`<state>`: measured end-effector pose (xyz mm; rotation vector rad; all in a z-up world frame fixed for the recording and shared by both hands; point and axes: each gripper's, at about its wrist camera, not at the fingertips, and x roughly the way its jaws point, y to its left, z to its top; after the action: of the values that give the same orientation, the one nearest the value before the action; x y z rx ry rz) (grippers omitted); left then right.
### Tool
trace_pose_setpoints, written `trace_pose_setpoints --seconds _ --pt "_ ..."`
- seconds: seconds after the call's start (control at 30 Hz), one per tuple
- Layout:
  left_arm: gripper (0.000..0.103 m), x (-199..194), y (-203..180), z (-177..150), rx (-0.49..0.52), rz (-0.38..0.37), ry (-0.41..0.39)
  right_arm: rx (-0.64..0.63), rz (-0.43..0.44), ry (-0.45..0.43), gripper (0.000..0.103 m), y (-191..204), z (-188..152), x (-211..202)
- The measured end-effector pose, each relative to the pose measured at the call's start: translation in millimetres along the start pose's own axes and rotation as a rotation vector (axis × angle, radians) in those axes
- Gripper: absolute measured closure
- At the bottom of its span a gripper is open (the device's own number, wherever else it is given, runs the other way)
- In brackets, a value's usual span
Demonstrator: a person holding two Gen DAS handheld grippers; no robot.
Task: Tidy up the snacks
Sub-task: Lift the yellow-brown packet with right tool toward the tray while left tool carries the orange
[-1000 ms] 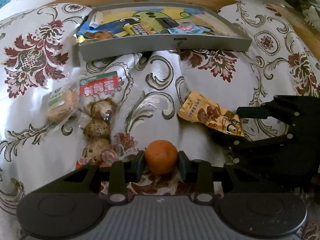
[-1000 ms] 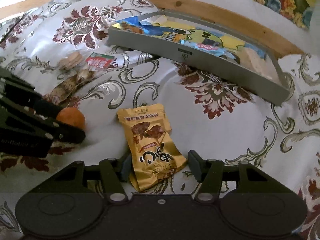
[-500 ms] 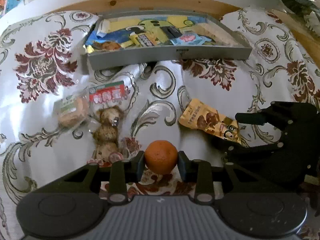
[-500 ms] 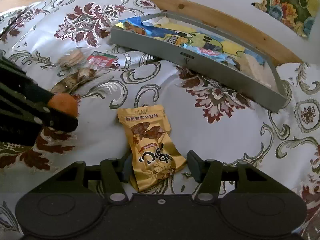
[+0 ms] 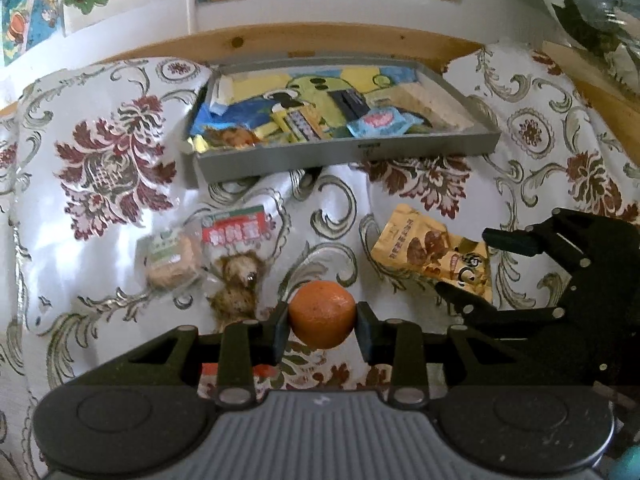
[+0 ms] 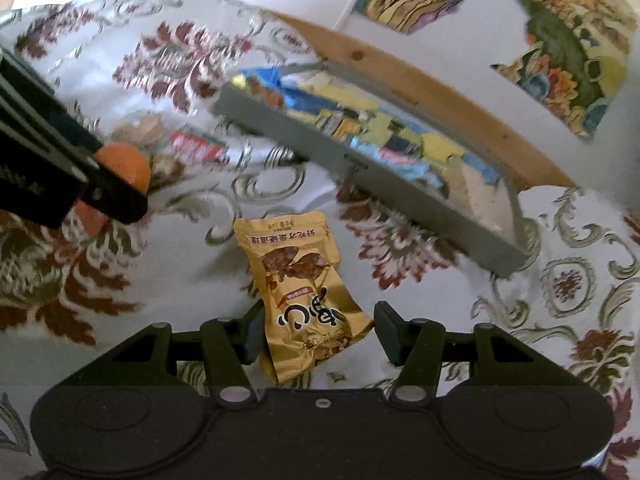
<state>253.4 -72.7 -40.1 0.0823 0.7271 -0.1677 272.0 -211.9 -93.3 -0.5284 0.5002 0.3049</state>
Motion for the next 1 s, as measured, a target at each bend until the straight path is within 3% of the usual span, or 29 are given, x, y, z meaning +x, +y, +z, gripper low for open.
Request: trace_pose_setpoints --seconds 0.53,0.77,1.0 --pt "0.065 -12.0 -6.5 49.1 -0.002 0.028 -0.101 0.103 -0.064 -0.181 0.045 -34.0 39.5 -43.3" --pt "0.065 4.0 -5.3 93.0 -0.057 0.05 -0.136 0.154 -0.11 -0.229 0.045 -69.9 62.4 -22.4" --pt "0.065 36.8 -7.1 143.0 -0.083 0.076 -0.189 0.319 -0.152 -0.209 0.045 -119.8 78.7 19.0"
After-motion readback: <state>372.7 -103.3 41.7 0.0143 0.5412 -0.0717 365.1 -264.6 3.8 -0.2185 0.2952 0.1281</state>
